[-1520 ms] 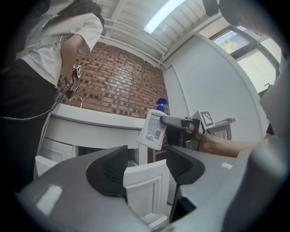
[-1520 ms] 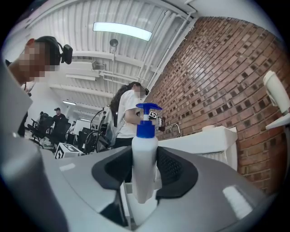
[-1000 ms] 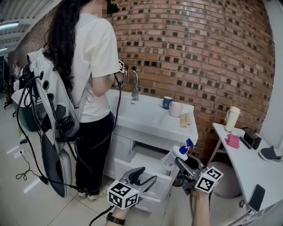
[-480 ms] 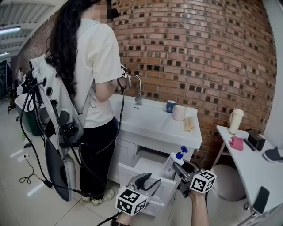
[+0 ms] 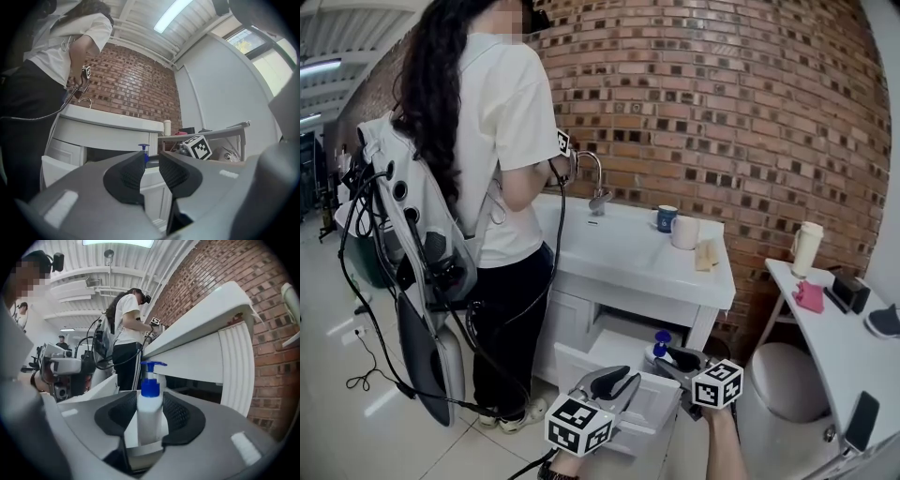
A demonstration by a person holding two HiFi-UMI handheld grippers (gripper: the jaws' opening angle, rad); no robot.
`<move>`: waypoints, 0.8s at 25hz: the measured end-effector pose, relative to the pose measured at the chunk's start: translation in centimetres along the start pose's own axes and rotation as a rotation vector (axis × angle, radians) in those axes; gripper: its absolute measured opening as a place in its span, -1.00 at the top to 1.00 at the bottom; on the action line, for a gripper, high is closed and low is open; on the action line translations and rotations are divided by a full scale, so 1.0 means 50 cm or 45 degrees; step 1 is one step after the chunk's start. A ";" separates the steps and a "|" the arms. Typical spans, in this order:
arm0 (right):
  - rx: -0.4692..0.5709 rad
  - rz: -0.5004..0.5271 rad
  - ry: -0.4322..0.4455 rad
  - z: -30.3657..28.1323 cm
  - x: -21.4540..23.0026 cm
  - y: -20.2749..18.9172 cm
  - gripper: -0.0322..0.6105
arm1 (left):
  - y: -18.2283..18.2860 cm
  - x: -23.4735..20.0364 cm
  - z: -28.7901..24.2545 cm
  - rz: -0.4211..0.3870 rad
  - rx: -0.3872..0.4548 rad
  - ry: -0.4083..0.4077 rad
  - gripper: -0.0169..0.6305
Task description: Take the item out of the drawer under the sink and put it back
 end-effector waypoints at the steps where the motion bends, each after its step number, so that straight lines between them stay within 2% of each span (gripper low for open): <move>1: 0.028 -0.008 -0.006 0.009 0.003 0.009 0.34 | -0.002 0.001 -0.001 0.001 -0.005 -0.001 0.63; 6: 0.307 -0.051 -0.094 0.099 0.002 0.095 0.32 | 0.000 0.010 -0.001 -0.019 0.001 -0.001 0.57; 10: 0.471 0.012 -0.304 0.181 -0.064 0.133 0.33 | 0.003 0.018 -0.007 -0.056 0.010 0.015 0.51; 14: 0.499 0.130 -0.463 0.232 -0.146 0.132 0.38 | 0.007 0.031 -0.008 -0.060 0.026 0.022 0.47; 17: 0.492 0.164 -0.469 0.241 -0.185 0.120 0.41 | 0.019 0.040 -0.003 -0.079 0.068 0.036 0.47; 20: 0.469 0.169 -0.449 0.229 -0.205 0.107 0.56 | 0.024 0.047 0.005 -0.111 0.085 0.052 0.47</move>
Point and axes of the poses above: the fingertips, and each gripper's own axes: z backward along the fingers, x to its right, y out of its top, the point moved 3 cm from there along z, backward along the fingers, and after that the axes turned 8 degrees about -x, right-handed, at the moved point
